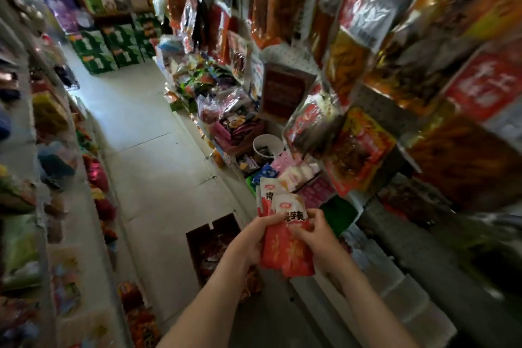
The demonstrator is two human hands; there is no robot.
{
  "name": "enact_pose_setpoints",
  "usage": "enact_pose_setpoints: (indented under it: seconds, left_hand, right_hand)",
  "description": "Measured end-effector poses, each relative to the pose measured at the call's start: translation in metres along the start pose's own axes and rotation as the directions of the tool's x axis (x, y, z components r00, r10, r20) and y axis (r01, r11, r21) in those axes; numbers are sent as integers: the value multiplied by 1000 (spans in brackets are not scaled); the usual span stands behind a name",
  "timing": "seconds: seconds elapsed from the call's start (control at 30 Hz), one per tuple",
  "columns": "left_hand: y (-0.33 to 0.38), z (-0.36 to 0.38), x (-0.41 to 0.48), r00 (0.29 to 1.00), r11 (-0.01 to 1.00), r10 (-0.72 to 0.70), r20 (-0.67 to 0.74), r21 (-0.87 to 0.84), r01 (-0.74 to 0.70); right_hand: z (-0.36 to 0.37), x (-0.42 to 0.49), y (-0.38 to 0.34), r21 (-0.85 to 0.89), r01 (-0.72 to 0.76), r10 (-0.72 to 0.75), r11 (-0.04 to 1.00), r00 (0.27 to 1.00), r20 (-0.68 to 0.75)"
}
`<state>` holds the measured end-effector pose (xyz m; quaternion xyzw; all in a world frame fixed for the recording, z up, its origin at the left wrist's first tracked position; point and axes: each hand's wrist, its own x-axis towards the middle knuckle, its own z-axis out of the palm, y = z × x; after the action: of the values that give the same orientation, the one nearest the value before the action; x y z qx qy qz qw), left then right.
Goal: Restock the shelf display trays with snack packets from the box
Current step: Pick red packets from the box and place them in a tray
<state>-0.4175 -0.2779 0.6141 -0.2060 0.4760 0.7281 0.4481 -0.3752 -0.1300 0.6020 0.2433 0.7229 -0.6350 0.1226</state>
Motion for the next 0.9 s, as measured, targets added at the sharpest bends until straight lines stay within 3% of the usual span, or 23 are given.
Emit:
enact_pose_setpoints:
  seconds: [0.27,0.47,0.53,0.73,0.9]
  left_hand:
    - [-6,58,-1,998,989,-14,67,151,4]
    - [-18,84,0,995,988,3,103,151,-19]
    - [-18,89,-3,994,990,15,105,141,-30]
    - [-13,88,-16,994,983,72,82,160,-85]
    - [-22,83,-19,988,986,136,73,91,-143]
  right_hand:
    - [-56,-37,-7,139,32,-12,990,989,-144]
    - [-81,-47,-8,248,66,-18,967,981,-191]
    - [-83,-47,-8,287,89,-36,954,982,-184]
    - [-84,-44,-16,173,119,-95,978,986,-139]
    - [-77,-47,-18,308,80,-58,948,995,-80]
